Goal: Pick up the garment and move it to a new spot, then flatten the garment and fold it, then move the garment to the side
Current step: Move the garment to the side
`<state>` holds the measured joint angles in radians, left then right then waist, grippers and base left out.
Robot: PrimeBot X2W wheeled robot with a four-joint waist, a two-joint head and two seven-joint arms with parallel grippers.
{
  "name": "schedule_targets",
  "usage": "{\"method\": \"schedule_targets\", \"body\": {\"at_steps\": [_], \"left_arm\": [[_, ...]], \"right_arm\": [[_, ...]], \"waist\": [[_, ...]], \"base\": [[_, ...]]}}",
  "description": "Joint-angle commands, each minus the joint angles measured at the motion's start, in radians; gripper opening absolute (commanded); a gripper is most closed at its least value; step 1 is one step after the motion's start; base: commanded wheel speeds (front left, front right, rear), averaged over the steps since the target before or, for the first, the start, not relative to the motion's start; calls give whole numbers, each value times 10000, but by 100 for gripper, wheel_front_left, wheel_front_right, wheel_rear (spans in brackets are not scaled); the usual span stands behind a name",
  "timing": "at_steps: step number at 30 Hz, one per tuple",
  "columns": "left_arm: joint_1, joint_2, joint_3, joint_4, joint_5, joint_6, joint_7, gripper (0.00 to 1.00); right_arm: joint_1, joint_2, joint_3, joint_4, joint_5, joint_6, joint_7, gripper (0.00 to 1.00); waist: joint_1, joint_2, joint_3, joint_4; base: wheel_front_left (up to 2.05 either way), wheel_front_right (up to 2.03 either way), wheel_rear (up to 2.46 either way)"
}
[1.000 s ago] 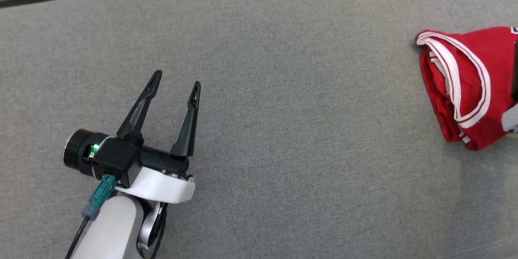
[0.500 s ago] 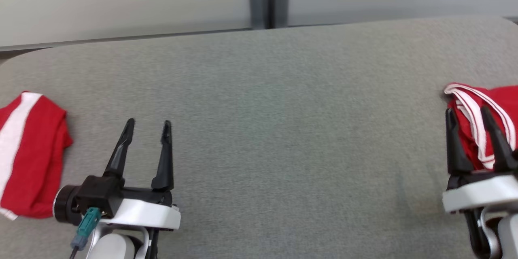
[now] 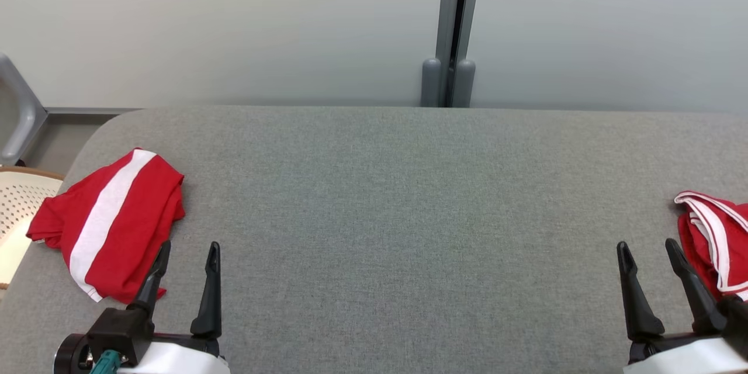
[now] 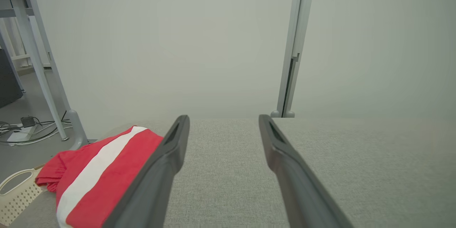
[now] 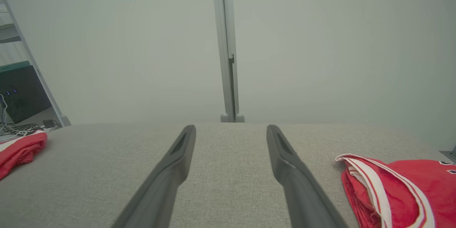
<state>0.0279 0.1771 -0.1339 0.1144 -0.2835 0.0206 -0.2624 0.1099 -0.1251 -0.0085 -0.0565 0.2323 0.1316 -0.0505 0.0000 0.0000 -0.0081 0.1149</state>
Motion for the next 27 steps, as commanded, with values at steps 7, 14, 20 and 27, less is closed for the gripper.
{"method": "schedule_targets", "body": {"at_steps": [7, 14, 20, 27], "left_arm": [[396, 340, -122, 63, -117, -224, 392, 100], [658, 474, -183, 55, -64, -117, 562, 100], [921, 543, -269, 72, 27, 48, 693, 100], [1068, 699, -294, 190, -81, 7, 863, 100]], "right_arm": [[746, 16, 1, -474, -74, -18, 343, 100], [1052, 83, 112, -492, 8, -18, 456, 100], [1373, 177, 26, -457, -50, -18, 501, 100], [1603, 282, -130, -481, -189, -18, 682, 100]], "waist": [[0, 0, -454, -198], [0, 0, -768, -358], [0, 0, -1056, -408], [0, 0, -1266, -449]], "base": [[0, 0, 0], [0, 0, 0], [0, 0, 0], [0, 0, 0]]}}
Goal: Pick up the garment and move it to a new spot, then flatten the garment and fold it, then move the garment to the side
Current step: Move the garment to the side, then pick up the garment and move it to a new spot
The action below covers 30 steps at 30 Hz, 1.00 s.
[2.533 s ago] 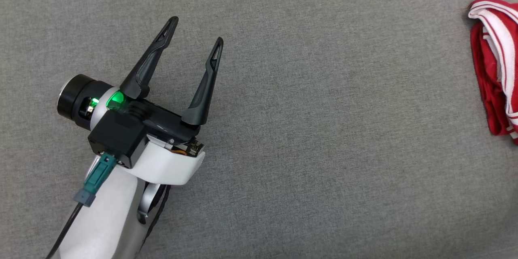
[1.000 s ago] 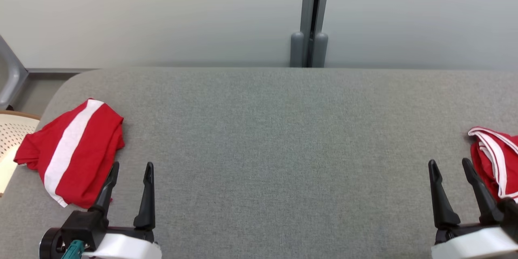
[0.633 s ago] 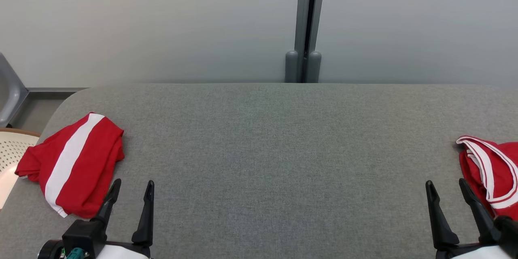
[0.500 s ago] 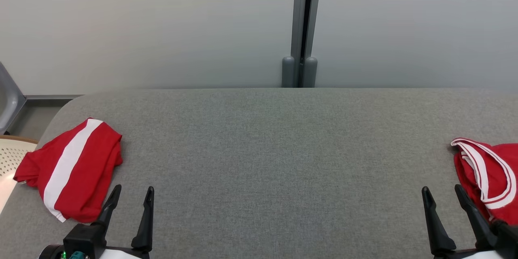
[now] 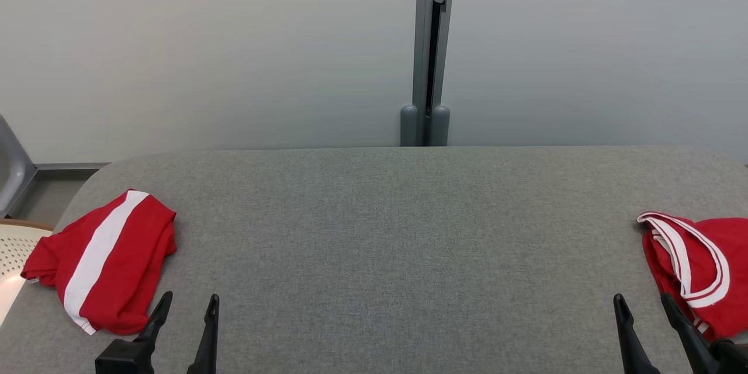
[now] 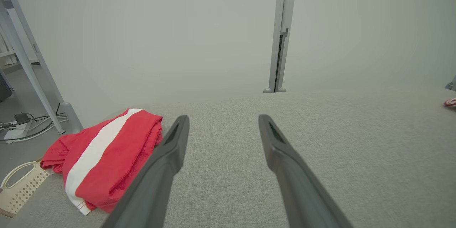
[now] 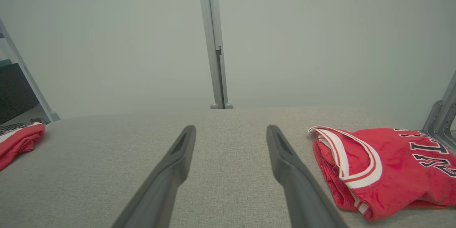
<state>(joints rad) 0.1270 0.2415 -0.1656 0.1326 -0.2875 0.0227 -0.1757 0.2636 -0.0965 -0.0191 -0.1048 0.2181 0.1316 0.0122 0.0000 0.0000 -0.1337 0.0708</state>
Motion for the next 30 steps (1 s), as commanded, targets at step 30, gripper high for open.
{"method": "schedule_targets", "body": {"at_steps": [30], "left_arm": [[-200, 59, -234, 186, -232, 116, -13, 100]], "right_arm": [[185, 143, -145, -256, -214, -18, 317, 100]], "waist": [[0, 0, -92, 165]], "base": [[0, 0, 0]]}}
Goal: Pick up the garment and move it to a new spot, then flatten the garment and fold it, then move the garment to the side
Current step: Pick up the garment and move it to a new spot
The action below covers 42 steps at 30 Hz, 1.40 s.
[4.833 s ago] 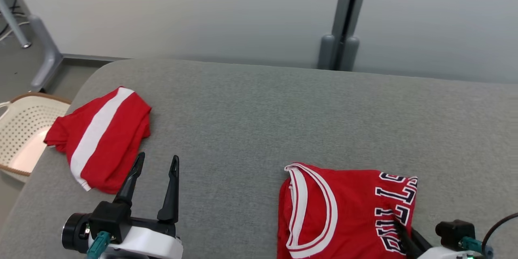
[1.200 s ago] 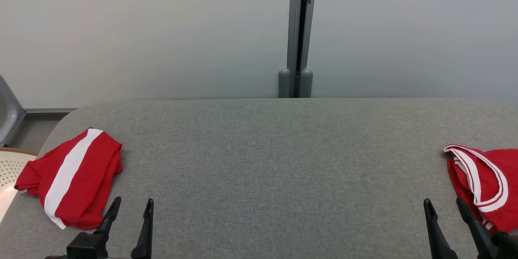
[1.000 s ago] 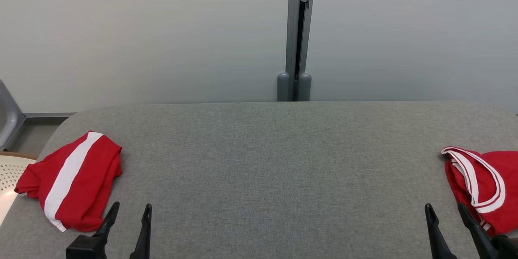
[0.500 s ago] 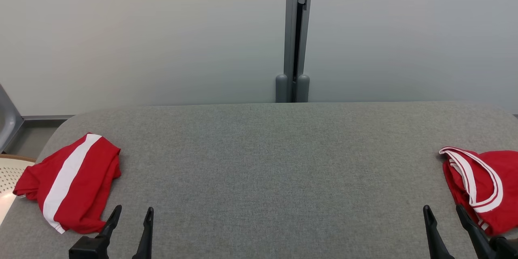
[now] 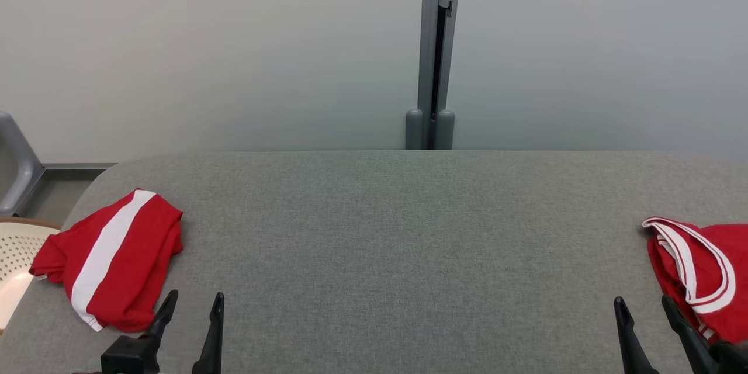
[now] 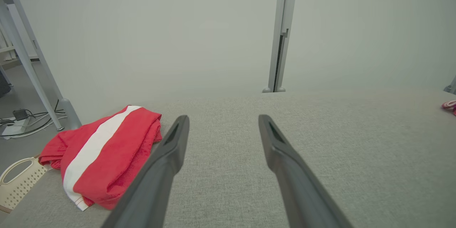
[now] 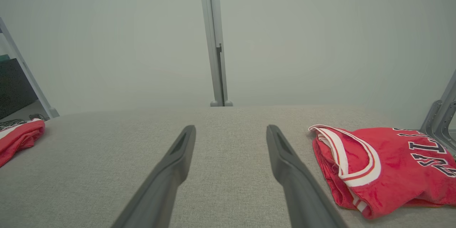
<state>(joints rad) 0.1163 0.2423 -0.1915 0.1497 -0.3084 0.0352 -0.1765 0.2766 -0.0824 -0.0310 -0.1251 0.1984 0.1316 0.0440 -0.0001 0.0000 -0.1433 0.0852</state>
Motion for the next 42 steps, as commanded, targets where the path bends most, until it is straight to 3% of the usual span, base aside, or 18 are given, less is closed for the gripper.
{"method": "schedule_targets", "body": {"at_steps": [1, 19, 28, 42], "left_arm": [[-142, 54, 47, 15, -1, 22, -50, 100], [-478, 173, 187, -141, -141, 167, -362, 100], [-287, 222, 353, -519, -187, 451, -438, 100], [-704, 180, 104, -419, -109, 509, -285, 100]], "right_arm": [[60, 5, -26, -67, -24, -18, 35, 100], [58, -30, 304, -193, 192, -12, 63, 100], [-445, -81, 591, 65, 193, -12, -19, 100], [-425, -87, 563, 188, 285, -12, -69, 100]], "waist": [[1, 0, 8, 95], [1, 0, -89, 3126], [1, 0, 205, 3456], [1, 0, 342, 3577]], "base": [[0, 0, 0], [0, 0, 0], [0, 0, 0], [0, 0, 0]]}}
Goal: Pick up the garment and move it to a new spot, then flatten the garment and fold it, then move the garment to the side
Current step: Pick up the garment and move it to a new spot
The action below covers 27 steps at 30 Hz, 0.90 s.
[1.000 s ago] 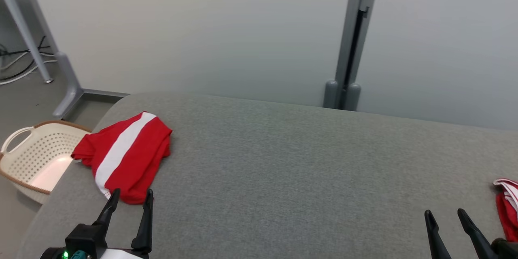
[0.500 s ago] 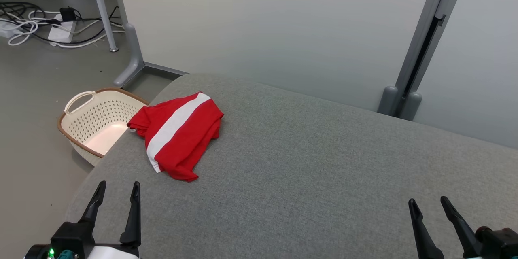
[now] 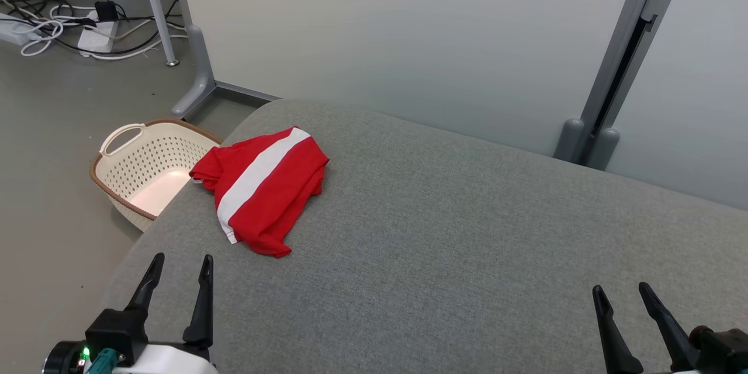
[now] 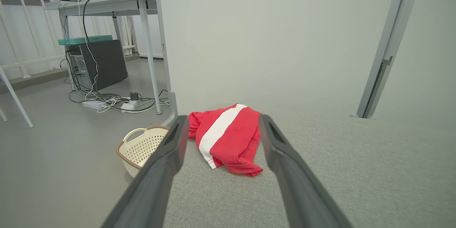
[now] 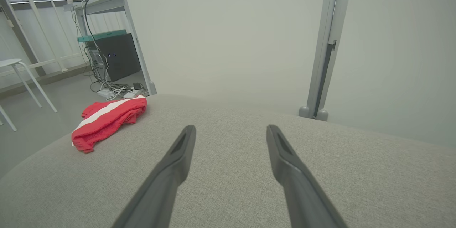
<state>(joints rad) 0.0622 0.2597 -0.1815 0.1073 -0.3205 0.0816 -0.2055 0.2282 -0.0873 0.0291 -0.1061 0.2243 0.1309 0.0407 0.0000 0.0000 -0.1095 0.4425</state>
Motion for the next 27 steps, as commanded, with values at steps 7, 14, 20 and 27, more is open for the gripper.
{"method": "schedule_targets", "body": {"at_steps": [7, 14, 20, 27], "left_arm": [[-1129, -106, 96, 642, -209, -92, -103, 100], [-3555, -405, 341, 2669, -812, -689, -321, 100], [-5230, -483, 511, 5267, -1198, -1232, -431, 100], [-6710, -331, 562, 8772, -1790, -1809, 318, 100]], "right_arm": [[-102, -214, -112, -662, -192, -4, 429, 100], [-1081, -599, -318, -1624, -408, -4, 994, 100], [-1705, -728, -135, -1583, -396, -3, 906, 100], [-2124, -766, -115, -1353, -342, -3, 702, 100]], "waist": [[0, 0, 1078, -489], [0, 0, 3379, -1180], [0, 0, 4373, -1624], [0, 0, 4835, -1809]], "base": [[0, 0, 0], [0, 0, 0], [0, 0, 0], [0, 0, 0]]}}
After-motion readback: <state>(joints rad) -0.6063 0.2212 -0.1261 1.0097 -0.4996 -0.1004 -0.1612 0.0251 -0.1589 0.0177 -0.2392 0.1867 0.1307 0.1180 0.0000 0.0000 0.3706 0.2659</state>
